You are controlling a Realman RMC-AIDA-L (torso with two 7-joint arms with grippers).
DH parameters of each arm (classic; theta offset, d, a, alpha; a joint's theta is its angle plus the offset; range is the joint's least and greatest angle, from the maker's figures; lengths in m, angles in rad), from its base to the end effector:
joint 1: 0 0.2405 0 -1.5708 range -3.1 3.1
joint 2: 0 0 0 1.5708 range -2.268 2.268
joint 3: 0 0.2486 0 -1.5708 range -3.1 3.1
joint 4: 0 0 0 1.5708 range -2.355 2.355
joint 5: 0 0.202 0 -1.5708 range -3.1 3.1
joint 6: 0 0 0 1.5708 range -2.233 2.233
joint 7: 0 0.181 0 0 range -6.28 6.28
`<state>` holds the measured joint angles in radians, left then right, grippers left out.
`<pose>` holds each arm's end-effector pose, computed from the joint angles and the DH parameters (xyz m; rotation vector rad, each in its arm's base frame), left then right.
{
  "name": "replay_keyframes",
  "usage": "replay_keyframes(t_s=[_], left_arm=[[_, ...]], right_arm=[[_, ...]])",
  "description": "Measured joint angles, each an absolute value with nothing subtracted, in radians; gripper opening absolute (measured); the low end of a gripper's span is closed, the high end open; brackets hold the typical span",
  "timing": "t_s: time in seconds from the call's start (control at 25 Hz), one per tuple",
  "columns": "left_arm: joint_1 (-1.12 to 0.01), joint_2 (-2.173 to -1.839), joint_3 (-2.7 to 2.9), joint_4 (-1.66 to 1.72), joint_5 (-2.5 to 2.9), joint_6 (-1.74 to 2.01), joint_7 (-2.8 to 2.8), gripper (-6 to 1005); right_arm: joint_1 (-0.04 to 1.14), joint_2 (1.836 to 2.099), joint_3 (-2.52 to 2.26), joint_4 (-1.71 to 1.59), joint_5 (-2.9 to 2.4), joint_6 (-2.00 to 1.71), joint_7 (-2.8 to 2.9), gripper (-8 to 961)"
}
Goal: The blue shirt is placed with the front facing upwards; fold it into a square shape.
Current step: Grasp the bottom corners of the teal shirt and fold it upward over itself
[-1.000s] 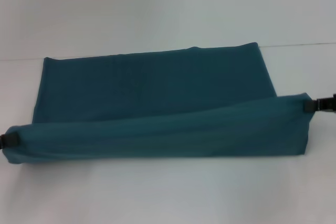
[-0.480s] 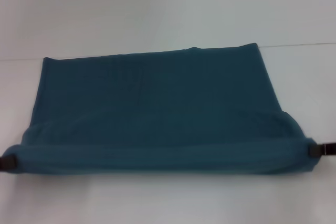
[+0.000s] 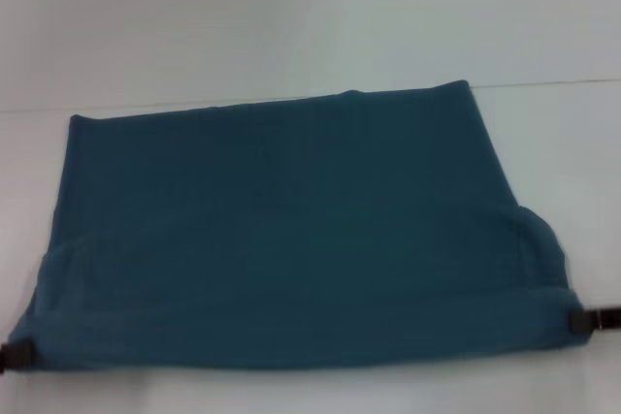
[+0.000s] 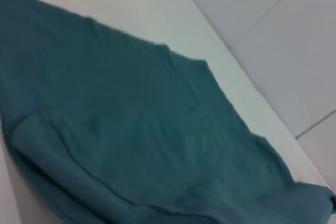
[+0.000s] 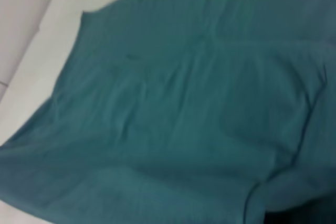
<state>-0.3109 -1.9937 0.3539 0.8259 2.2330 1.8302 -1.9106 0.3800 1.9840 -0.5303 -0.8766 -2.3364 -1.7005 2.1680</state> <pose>-0.3286 0.2566 0.0546 -2.3507 -1.5204 -0.6878 0.3318 0.2842 0.0420 -2.2927 1.7242 0.3773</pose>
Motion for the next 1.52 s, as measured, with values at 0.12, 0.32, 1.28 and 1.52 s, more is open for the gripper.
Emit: replay_keyframes(t_s=[0.12, 0.32, 1.28, 1.52], left_arm=[[-0.3, -2.0, 0.354, 0.825, 2.252, 1.845, -1.899, 34], [-0.283, -2.004, 0.354, 0.825, 2.254, 1.864, -1.884, 33], [-0.173, -2.038, 0.345, 0.868, 2.28, 1.931, -1.877, 32], [-0.195, -2.034, 0.345, 0.859, 2.278, 1.942, -1.871, 32]], right_arm=[[0.367, 1.986, -0.527, -0.855, -2.368, -1.715, 2.148, 37], [0.324, 1.989, -0.522, -0.833, -2.378, -1.727, 2.127, 37], [0.178, 1.997, -0.489, -0.831, -2.378, -1.82, 2.093, 36], [0.209, 1.997, -0.48, -0.83, -2.37, -1.842, 2.092, 36]])
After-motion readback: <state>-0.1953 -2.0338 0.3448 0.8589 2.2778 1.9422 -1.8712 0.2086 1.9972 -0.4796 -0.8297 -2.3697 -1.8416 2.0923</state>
